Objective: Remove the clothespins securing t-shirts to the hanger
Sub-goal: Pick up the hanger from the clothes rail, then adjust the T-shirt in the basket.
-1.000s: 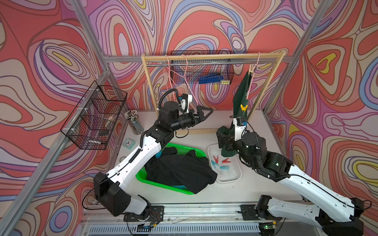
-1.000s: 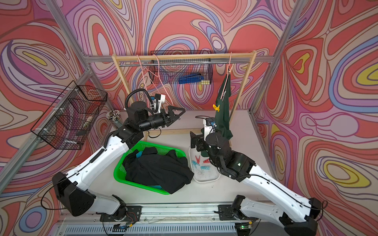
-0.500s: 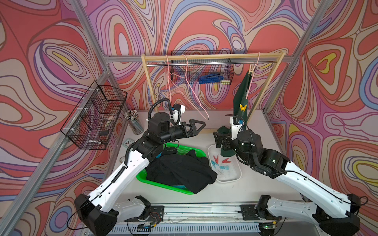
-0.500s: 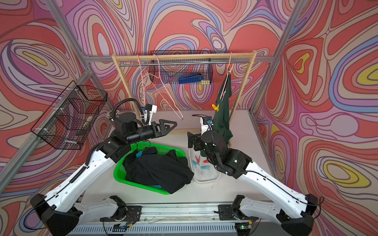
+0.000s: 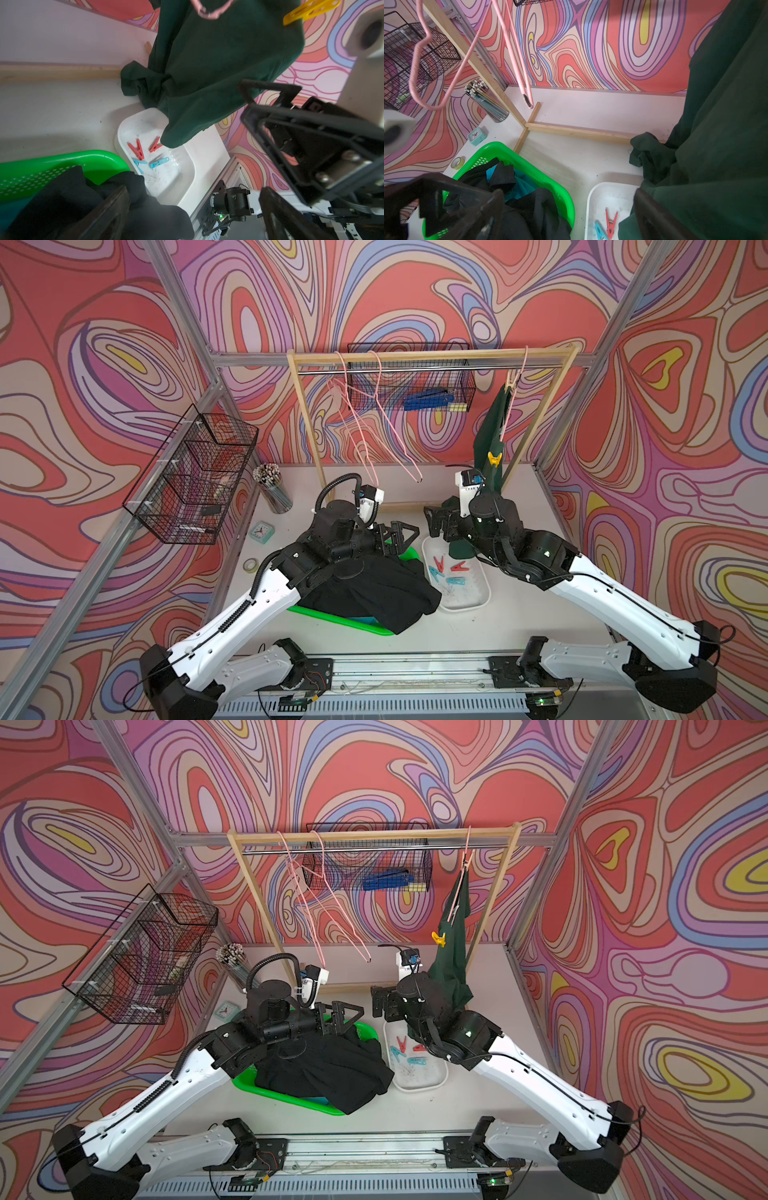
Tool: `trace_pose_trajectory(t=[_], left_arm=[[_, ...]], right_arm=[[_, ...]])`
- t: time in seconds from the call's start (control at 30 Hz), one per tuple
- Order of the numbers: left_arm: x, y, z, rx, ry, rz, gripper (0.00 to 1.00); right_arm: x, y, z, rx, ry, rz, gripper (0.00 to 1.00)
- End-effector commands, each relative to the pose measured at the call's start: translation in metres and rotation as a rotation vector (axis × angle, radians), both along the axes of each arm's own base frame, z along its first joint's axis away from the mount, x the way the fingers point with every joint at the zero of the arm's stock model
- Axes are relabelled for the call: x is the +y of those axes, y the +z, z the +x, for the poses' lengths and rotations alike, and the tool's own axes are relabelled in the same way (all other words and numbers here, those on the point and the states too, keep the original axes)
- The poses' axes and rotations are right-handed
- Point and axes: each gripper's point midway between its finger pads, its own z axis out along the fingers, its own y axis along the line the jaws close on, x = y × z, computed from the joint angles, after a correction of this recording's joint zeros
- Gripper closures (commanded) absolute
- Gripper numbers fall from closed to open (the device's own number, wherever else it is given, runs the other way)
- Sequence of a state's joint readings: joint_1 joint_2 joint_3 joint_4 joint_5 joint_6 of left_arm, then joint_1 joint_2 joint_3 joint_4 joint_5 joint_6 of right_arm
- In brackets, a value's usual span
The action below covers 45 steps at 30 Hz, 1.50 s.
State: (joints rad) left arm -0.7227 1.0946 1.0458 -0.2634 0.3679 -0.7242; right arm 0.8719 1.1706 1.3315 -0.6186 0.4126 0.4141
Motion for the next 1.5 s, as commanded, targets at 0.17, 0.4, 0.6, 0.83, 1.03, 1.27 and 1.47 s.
trace_pose_trajectory(t=[0.17, 0.4, 0.6, 0.83, 1.03, 1.27, 1.47], left_arm=[[-0.001, -0.021, -0.007, -0.076, -0.030, 0.034, 0.00], [0.009, -0.041, -0.018, -0.099, -0.062, 0.101, 0.00], [0.031, -0.056, -0.023, -0.146, -0.013, 0.161, 0.00], [0.045, -0.085, -0.025, -0.080, 0.012, 0.273, 0.00], [0.046, -0.088, -0.026, -0.101, 0.030, 0.237, 0.00], [0.049, -0.089, -0.028, -0.095, 0.020, 0.260, 0.00], [0.054, -0.086, -0.032, -0.098, 0.025, 0.260, 0.00]], right_arm=[[0.008, 0.042, 0.006, 0.022, 0.034, 0.108, 0.02], [0.002, 0.062, 0.018, -0.002, -0.010, 0.098, 0.02], [-0.008, 0.117, 0.012, -0.120, -0.001, 0.164, 0.02], [-0.042, 0.144, 0.007, -0.134, -0.086, 0.135, 0.02], [-0.066, 0.132, 0.011, -0.074, -0.176, 0.059, 0.02], [-0.085, 0.115, 0.016, -0.057, -0.253, -0.002, 0.02], [-0.093, 0.100, 0.017, -0.036, -0.285, -0.035, 0.03]])
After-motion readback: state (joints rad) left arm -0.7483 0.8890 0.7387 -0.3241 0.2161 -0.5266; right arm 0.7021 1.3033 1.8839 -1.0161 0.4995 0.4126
